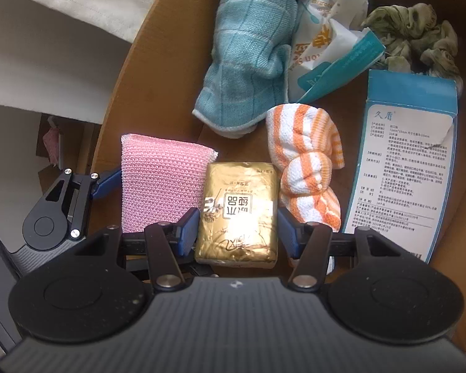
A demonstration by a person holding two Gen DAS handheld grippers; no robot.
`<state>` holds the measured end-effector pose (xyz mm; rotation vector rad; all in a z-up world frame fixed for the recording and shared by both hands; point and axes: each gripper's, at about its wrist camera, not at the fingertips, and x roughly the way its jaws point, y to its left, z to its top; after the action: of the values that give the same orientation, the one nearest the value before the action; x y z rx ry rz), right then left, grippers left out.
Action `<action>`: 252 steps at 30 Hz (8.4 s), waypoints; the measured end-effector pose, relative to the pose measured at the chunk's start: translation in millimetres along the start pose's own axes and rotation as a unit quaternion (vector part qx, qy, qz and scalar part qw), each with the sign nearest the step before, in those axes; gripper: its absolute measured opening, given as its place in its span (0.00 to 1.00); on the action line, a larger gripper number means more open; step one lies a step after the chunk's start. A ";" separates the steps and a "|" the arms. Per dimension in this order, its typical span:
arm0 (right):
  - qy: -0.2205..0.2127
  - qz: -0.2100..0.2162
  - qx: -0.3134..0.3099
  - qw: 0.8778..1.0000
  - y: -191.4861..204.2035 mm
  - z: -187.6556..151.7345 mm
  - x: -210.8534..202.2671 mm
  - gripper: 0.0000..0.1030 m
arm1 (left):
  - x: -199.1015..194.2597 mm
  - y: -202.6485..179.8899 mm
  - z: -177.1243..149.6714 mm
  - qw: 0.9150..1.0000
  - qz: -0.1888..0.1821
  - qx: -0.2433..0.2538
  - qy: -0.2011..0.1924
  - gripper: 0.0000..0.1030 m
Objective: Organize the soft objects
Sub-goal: 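Lower both grippers into the box and open them to release the items, then move both grippers back toward the plush toy and diaper pack, then grasp the blue-and-white diaper pack with the right gripper, then grasp the pink plush toy with the left gripper while the right holds the diaper pack, then carry the plush toy and diaper pack with both grippers over the box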
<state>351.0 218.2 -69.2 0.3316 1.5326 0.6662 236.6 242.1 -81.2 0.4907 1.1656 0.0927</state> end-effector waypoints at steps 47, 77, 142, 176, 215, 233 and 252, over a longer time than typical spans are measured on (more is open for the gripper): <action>-0.084 0.144 0.007 0.986 -38.2 -45.7 -148.8 0.60 | -56.9 -21.8 -0.8 0.997 -0.062 -0.026 -0.029 0.85; -0.318 0.099 0.033 0.942 -299.7 -269.7 -398.9 0.81 | -247.4 -188.4 71.2 0.959 -0.200 -0.088 -0.183 0.92; -0.312 -0.178 -0.055 0.932 -396.7 -234.0 -283.1 0.79 | -101.9 -341.5 269.6 0.977 -0.195 -0.087 0.003 0.82; -0.262 -0.217 -0.080 0.937 -392.5 -244.3 -276.3 0.89 | -119.4 -364.2 213.5 0.975 -0.218 0.028 0.043 0.93; -0.316 -0.123 -0.007 0.941 -375.1 -237.6 -343.9 0.66 | -217.6 -302.7 183.5 0.973 -0.166 -0.022 -0.158 0.85; -0.304 -0.053 -0.155 0.938 -159.1 -187.2 -354.1 0.66 | -271.2 -121.7 74.8 0.949 -0.128 -0.188 -0.220 0.85; -0.087 0.020 -0.283 0.955 61.0 -98.7 -170.9 0.66 | -186.0 51.2 -67.9 0.914 -0.087 -0.358 -0.170 0.85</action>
<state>258.2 145.7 100.5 -0.0153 1.1098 1.0442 110.0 250.2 79.2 -0.2443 0.7511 0.2580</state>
